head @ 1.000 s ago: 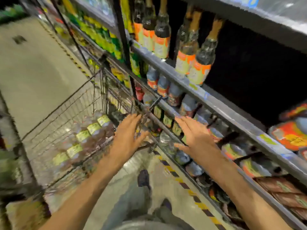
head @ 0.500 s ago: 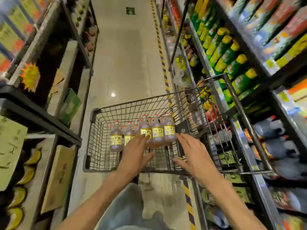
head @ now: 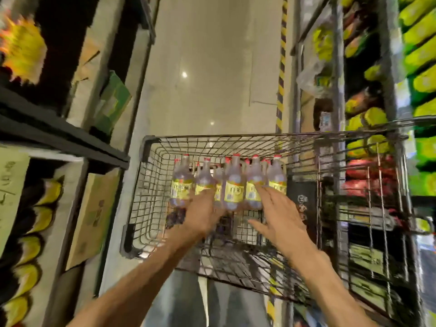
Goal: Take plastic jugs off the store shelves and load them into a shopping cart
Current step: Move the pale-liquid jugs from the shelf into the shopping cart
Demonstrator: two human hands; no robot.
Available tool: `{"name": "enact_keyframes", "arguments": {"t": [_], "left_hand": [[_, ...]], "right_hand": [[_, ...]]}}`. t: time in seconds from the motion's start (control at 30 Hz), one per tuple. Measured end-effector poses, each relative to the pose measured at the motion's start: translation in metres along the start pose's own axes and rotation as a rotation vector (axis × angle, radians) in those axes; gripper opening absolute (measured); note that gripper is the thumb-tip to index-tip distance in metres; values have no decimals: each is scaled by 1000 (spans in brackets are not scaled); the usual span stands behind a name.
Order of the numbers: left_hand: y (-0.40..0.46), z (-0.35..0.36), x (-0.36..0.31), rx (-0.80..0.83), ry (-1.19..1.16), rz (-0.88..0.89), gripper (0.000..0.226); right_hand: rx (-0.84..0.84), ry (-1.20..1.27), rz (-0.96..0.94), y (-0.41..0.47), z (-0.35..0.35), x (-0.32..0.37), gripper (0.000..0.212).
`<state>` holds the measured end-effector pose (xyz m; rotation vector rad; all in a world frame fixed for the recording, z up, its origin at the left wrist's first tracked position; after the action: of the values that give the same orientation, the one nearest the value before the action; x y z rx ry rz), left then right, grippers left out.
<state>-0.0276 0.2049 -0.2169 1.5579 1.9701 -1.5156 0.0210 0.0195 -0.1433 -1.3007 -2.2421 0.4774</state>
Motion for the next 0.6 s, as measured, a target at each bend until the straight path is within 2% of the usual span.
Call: {"name": "enact_keyframes", "arguments": {"t": [0.07, 0.1, 0.23, 0.4, 0.43, 0.6], "left_hand": [[34, 15, 1, -19, -109, -2, 48], [51, 24, 7, -49, -137, -24, 53], [121, 77, 51, -65, -160, -174, 90], [151, 103, 68, -126, -174, -330, 116], [153, 105, 69, -143, -212, -327, 115], [155, 97, 85, -143, -446, -253, 84]], "right_hand": [[33, 28, 21, 23, 15, -13, 97], [46, 48, 37, 33, 22, -19, 98], [68, 95, 72, 65, 54, -46, 98], [55, 256, 221, 87, 103, -84, 95], [47, 304, 250, 88, 110, -89, 94], [40, 498, 370, 95, 129, -103, 95]]}}
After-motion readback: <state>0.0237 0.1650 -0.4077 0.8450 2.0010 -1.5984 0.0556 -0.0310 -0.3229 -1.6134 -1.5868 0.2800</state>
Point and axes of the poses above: each hand's wrist, its own y-axis towards the middle knuckle, its own z-axis out of the palm, x = y × z, the point moved 7 cm from there along y, towards the middle knuckle, and after that the axes turned 8 degrees about x, right-handed, at the moved point
